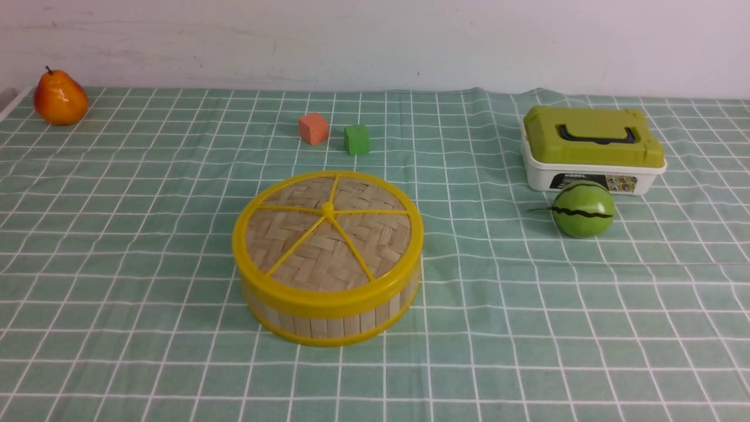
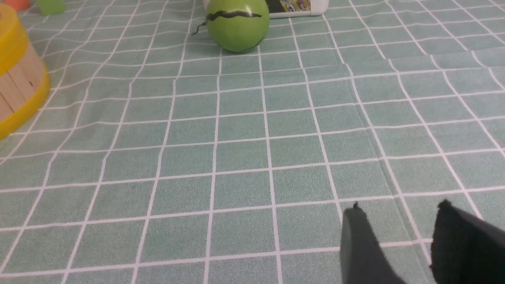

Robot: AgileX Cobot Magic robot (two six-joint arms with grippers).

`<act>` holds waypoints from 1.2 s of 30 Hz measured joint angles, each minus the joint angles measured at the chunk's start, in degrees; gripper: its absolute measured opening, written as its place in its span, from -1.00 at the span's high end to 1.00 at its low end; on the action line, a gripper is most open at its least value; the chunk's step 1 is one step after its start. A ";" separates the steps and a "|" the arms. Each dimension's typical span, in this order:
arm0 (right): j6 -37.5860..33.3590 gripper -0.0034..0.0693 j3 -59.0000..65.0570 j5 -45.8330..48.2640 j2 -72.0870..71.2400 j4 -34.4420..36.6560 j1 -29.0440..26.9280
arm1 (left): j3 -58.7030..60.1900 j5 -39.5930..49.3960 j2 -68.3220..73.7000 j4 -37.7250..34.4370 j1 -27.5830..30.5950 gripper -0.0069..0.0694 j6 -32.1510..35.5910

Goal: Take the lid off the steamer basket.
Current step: Use the left arm to lift the lid of the steamer

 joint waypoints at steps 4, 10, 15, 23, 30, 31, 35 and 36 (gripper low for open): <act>0.00 0.24 0.00 0.00 0.00 0.00 0.00 | 0.00 0.00 0.00 0.00 0.00 0.19 0.00; 0.00 0.24 0.00 0.00 0.00 0.00 0.00 | 0.00 0.00 0.00 0.00 0.00 0.19 0.00; 0.00 0.24 0.00 0.00 0.00 0.00 0.00 | 0.00 0.00 0.00 0.00 0.00 0.19 0.00; 0.00 0.24 0.00 0.00 0.00 0.00 0.00 | 0.00 -1.46 0.00 -4.20 0.00 0.19 -3.03; 0.00 0.24 0.00 0.00 0.00 0.00 0.00 | 0.00 -2.60 0.00 -30.19 0.00 0.19 -17.84; 0.00 0.24 0.00 0.00 0.00 0.00 0.00 | 0.00 -2.65 0.00 -33.34 0.00 0.19 -19.13; 0.00 0.24 0.00 0.00 0.00 0.00 0.00 | 0.00 -3.23 0.00 -40.43 0.00 0.19 -20.84; 0.00 0.24 0.00 0.00 0.00 0.00 0.00 | 0.00 -3.71 0.00 -41.19 0.00 0.19 -21.00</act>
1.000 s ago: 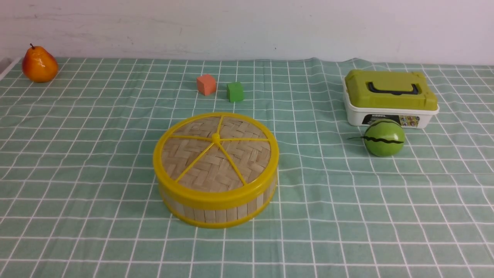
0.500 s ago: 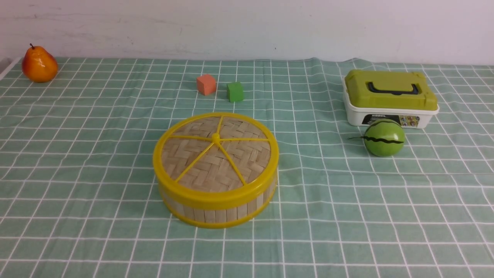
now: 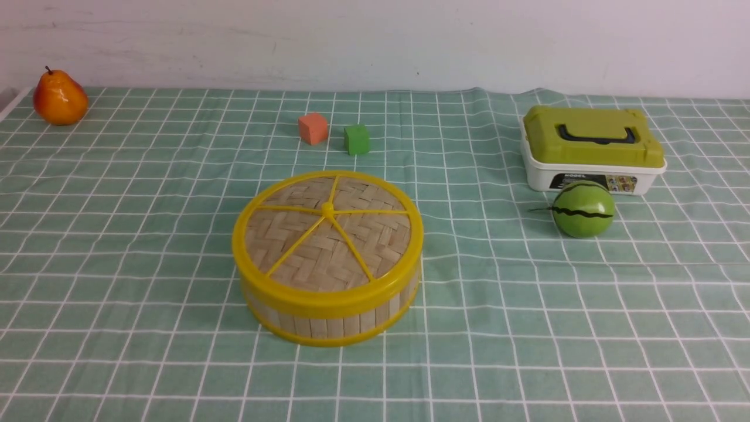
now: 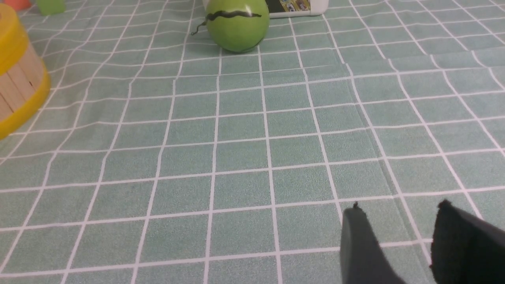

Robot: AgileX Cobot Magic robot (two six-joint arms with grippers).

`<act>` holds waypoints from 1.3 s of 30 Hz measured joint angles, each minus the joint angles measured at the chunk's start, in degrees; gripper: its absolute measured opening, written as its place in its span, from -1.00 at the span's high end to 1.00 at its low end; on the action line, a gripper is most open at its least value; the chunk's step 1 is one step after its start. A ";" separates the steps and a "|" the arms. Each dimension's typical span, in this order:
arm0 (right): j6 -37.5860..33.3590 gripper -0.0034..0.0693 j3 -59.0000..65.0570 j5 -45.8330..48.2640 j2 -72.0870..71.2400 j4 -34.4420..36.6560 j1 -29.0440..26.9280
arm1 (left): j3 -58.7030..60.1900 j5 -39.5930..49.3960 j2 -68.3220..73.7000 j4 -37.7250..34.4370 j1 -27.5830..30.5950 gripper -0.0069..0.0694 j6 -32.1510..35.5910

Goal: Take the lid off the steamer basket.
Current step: Use the left arm to lift the lid of the steamer

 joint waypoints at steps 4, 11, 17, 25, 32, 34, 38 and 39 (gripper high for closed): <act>0.00 0.24 0.00 0.00 0.00 0.00 0.00 | 0.00 -4.45 0.00 -0.87 0.00 0.19 0.06; 0.00 0.24 0.00 0.00 0.00 0.00 0.00 | -3.33 -25.62 0.00 0.22 0.00 0.48 7.45; 0.00 0.24 0.00 0.00 0.00 0.00 0.00 | -17.26 -22.56 11.36 0.92 0.00 0.85 18.15; 0.00 0.24 0.00 0.00 0.00 0.00 0.00 | -41.85 20.27 46.33 9.11 0.00 0.85 29.76; 0.00 0.24 0.00 0.00 0.00 0.00 0.00 | -66.32 40.77 74.79 18.66 -0.11 0.85 30.62; 0.00 0.24 0.00 0.00 0.00 0.00 0.00 | -69.73 42.78 78.38 18.94 -0.58 0.85 30.26; 0.00 0.24 0.00 0.00 0.00 0.00 0.00 | -80.18 43.49 89.00 22.07 -6.66 0.85 27.18; 0.00 0.24 0.00 0.00 0.00 0.00 0.00 | -83.17 43.33 91.78 23.49 -8.93 0.85 25.34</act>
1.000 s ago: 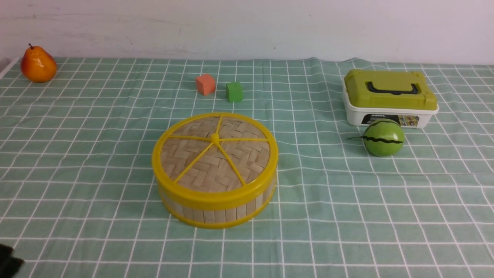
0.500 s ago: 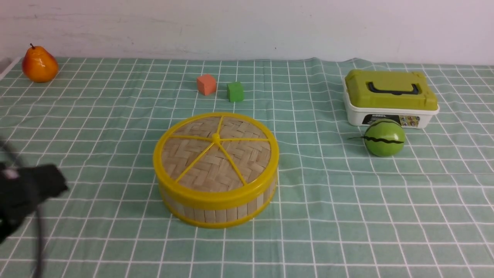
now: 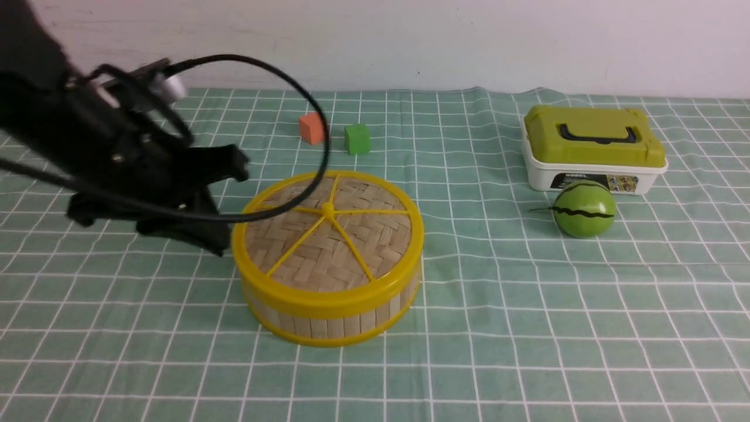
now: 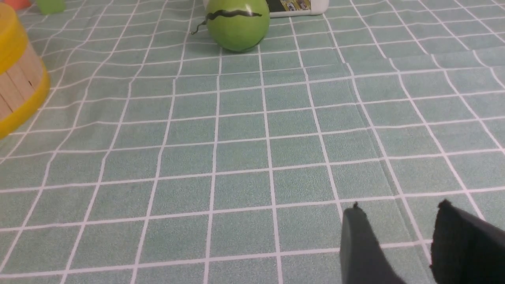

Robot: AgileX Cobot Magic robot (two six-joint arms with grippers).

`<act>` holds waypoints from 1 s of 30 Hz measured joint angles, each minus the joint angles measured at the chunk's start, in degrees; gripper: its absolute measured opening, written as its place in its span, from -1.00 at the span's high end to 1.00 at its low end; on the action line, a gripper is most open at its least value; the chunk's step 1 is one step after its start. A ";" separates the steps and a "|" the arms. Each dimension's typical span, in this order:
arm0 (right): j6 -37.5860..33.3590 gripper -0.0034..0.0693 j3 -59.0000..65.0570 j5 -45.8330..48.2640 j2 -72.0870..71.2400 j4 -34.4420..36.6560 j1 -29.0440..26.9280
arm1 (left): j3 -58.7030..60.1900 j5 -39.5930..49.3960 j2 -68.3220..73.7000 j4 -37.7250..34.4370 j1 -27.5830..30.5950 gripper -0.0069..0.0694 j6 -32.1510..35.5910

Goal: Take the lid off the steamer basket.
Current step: Use the left arm to lift the lid of the steamer

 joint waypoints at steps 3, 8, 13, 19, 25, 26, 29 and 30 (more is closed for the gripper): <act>0.00 0.24 0.00 0.00 0.00 0.00 0.00 | -6.28 0.44 5.85 3.47 -4.33 0.85 -3.85; 0.00 0.24 0.00 0.00 0.00 0.00 0.00 | -19.18 6.66 17.50 12.05 -10.12 0.85 -8.65; 0.00 0.24 0.00 0.00 0.00 0.00 0.00 | -30.67 8.58 27.05 19.12 -13.10 0.85 -9.72; 0.00 0.24 0.00 0.00 0.00 0.00 0.00 | -36.29 8.88 29.23 23.23 -13.55 0.83 -9.72; 0.00 0.24 0.00 0.00 0.00 0.00 0.00 | -36.95 9.27 31.51 27.12 -13.55 0.58 -9.72; 0.00 0.24 0.00 0.00 0.00 0.00 0.00 | -36.95 9.33 32.15 27.16 -13.55 0.52 -9.92; 0.00 0.24 0.00 0.00 0.00 0.00 0.00 | -37.21 9.27 32.31 27.03 -13.69 0.35 -11.71; 0.00 0.24 0.00 0.00 0.00 0.00 0.00 | -37.24 9.27 32.31 27.23 -13.69 0.29 -12.54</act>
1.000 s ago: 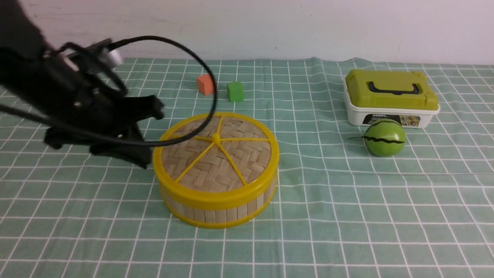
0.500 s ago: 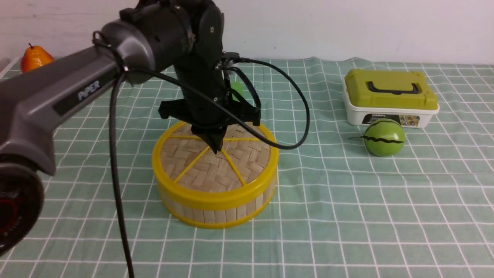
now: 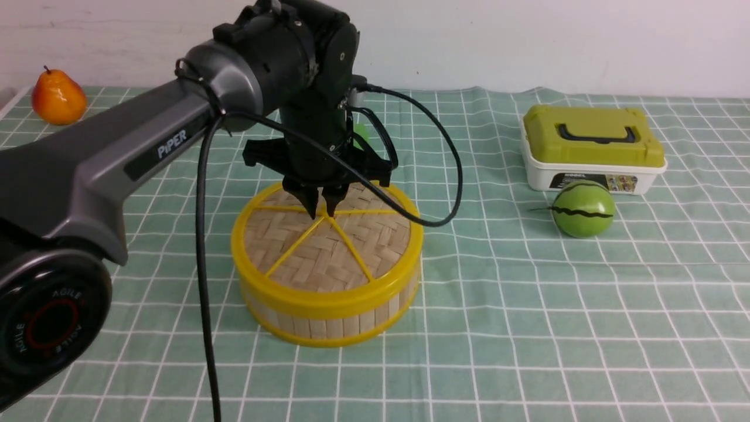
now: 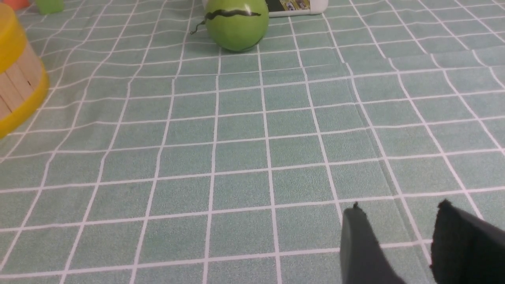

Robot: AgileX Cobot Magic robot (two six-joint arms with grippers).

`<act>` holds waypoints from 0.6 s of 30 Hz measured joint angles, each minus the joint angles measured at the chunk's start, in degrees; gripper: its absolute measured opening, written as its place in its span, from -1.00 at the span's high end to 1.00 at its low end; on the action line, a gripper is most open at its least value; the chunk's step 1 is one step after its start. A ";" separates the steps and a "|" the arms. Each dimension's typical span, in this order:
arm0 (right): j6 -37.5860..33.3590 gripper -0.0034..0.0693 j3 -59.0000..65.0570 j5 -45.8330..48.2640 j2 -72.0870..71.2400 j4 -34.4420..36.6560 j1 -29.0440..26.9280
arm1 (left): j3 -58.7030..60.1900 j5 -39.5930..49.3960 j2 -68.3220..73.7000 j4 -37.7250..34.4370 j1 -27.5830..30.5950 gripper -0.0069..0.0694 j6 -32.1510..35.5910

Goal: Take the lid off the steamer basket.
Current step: Use the left arm to lift the lid of the steamer

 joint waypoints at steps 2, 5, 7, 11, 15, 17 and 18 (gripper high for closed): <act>0.00 0.24 0.00 0.00 0.00 0.00 0.00 | 0.00 0.05 0.07 0.44 0.00 0.21 -1.12; 0.00 0.24 0.00 0.00 0.00 0.00 0.00 | -0.04 0.17 0.07 1.25 0.00 0.10 -3.36; 0.00 0.24 0.00 0.00 0.00 0.00 0.00 | -0.04 0.22 0.07 1.31 0.00 0.06 -5.07; 0.00 0.24 0.00 0.00 0.00 0.00 0.00 | -0.04 0.22 0.07 1.07 0.00 0.06 -6.12; 0.00 0.24 0.00 0.00 0.00 0.00 0.00 | -0.04 -0.19 0.07 -0.33 0.00 0.06 -6.18; 0.00 0.24 0.00 0.00 0.00 0.00 0.00 | -0.04 -0.93 0.11 -1.67 0.00 0.06 -6.18; 0.00 0.24 0.00 0.00 0.00 0.00 0.00 | -0.04 -1.23 0.11 -2.51 0.00 0.06 -6.18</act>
